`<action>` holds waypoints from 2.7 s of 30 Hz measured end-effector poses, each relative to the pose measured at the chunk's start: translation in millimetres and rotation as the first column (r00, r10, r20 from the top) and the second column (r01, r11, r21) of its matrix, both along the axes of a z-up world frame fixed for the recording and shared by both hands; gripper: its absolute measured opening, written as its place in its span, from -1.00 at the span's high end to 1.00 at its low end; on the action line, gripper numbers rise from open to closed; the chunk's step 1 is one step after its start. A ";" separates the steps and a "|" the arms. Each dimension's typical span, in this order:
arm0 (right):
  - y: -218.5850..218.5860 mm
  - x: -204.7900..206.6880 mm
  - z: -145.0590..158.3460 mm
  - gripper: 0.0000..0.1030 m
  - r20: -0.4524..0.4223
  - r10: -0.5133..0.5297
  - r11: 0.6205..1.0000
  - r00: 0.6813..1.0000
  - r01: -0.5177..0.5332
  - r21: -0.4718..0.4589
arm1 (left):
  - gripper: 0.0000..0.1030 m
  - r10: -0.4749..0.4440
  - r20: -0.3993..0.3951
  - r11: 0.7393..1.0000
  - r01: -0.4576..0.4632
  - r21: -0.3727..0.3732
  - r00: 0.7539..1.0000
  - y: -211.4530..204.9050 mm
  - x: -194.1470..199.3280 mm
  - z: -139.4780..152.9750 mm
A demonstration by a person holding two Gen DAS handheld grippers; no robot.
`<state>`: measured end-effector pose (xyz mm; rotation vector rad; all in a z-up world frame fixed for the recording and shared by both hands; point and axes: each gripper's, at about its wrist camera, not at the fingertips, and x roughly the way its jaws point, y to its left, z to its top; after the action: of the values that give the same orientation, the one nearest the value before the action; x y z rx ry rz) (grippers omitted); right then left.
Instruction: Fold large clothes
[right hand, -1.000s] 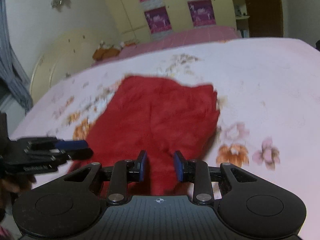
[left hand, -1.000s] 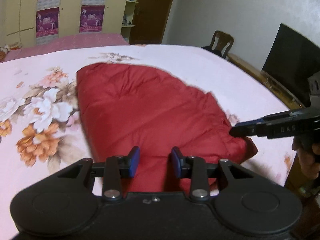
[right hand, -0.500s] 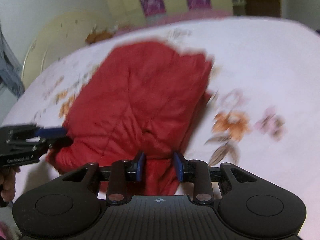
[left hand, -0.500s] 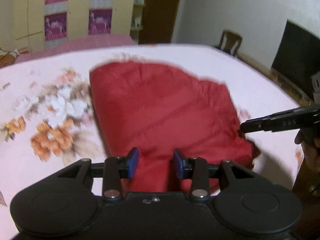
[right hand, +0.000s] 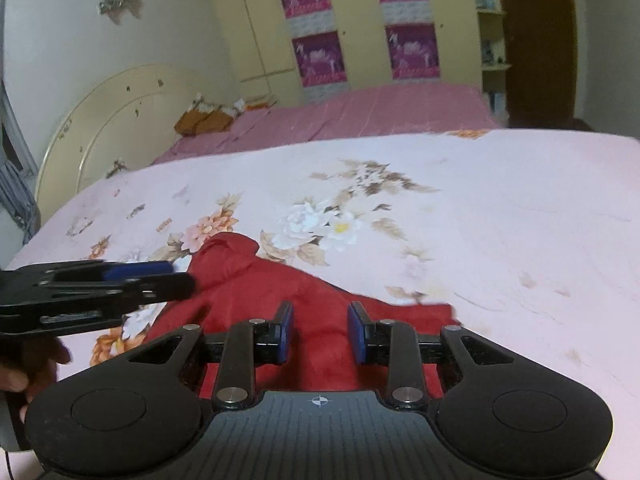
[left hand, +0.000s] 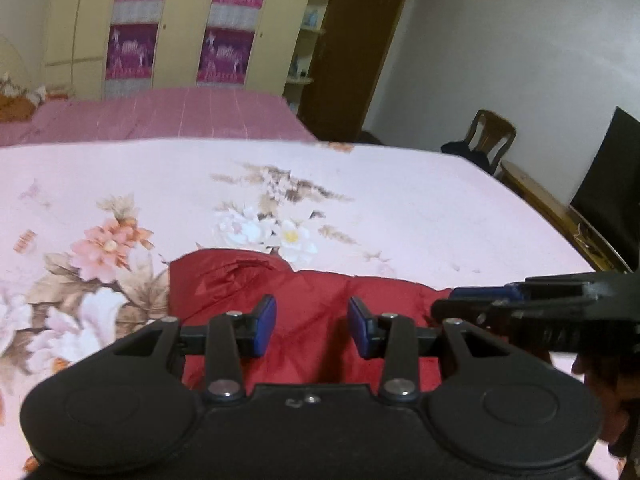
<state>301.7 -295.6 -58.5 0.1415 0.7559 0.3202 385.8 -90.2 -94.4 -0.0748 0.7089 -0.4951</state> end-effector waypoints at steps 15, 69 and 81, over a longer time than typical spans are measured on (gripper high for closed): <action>-23.8 7.3 -39.6 0.40 -0.045 -0.084 0.996 0.995 0.085 0.020 | 0.23 -0.076 0.000 0.986 0.075 0.150 0.997 -13.5 0.9 -8.0; -126.6 -87.6 -51.2 -0.15 -0.189 -0.182 0.921 0.965 0.234 0.311 | -0.81 0.143 -0.186 0.989 -0.147 -0.006 0.972 38.9 -101.3 -22.7; -132.3 -74.7 -73.1 -0.15 -0.336 -0.115 0.847 0.935 0.269 0.459 | -0.84 0.113 -0.207 0.992 -0.122 -0.027 0.972 30.5 -94.2 -28.3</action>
<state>227.1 -427.9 -131.7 0.7720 0.9360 0.2978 291.5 -59.6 -122.7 -0.2064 0.8913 -0.3911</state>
